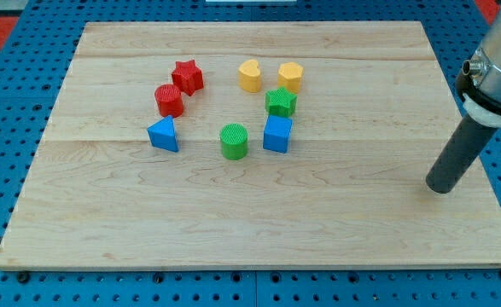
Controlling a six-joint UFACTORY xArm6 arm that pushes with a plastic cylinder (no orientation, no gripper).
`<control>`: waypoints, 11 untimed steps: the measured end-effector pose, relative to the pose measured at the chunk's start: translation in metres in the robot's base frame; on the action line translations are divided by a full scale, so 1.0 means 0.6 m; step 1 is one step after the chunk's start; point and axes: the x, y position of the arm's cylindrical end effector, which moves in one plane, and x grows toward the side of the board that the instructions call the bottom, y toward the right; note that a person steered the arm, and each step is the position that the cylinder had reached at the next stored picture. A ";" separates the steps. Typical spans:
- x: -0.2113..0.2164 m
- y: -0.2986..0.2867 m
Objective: Push the green circle up a bit
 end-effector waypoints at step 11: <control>-0.071 -0.408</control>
